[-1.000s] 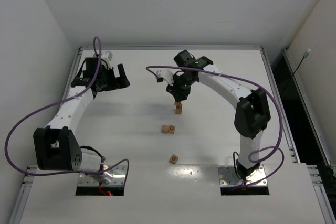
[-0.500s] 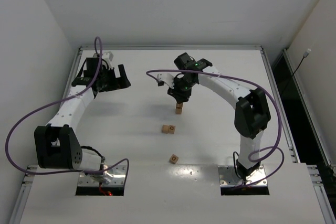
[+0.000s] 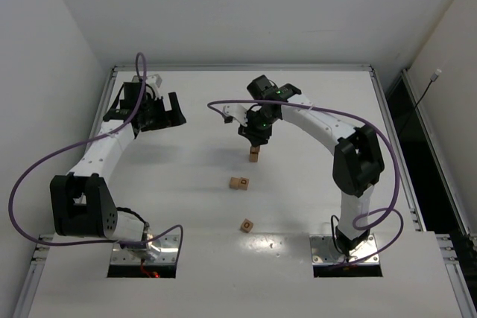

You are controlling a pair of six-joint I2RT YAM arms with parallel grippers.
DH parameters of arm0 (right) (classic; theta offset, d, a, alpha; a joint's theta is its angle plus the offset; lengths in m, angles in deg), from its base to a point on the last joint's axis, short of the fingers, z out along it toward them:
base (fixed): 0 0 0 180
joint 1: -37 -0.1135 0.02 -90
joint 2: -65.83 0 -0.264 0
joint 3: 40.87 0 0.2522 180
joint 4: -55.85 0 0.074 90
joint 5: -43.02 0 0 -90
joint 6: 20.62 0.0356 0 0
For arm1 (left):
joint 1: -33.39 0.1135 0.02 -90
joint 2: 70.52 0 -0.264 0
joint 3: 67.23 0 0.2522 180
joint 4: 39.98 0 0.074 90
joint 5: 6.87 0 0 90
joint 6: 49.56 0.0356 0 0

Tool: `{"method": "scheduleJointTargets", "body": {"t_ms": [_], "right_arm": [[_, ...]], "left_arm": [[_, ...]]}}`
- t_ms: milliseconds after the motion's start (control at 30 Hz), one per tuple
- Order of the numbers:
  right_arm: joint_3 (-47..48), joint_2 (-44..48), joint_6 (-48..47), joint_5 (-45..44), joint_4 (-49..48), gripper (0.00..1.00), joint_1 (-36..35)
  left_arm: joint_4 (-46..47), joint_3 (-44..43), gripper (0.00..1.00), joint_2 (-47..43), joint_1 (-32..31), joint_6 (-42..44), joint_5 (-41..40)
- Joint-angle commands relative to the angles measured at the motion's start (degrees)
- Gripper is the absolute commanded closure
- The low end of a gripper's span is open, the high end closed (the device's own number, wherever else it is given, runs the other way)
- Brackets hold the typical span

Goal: Build the wood block tower

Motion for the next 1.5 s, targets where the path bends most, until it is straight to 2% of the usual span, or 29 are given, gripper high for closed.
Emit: {"method": "scheduleJointTargets", "body": {"t_ms": [0, 1467], "right_arm": [[0.0, 2.3, -0.6, 0.1, -1.5, 1.0, -0.4], [0.6, -0.5, -0.6, 1.7, -2.6, 1.0, -0.9]], "left_arm": [[1.5, -2.6, 0.01, -0.1, 0.5, -0.6, 0.3], [1.5, -2.6, 0.01, 0.4, 0.5, -0.1, 0.8]]}}
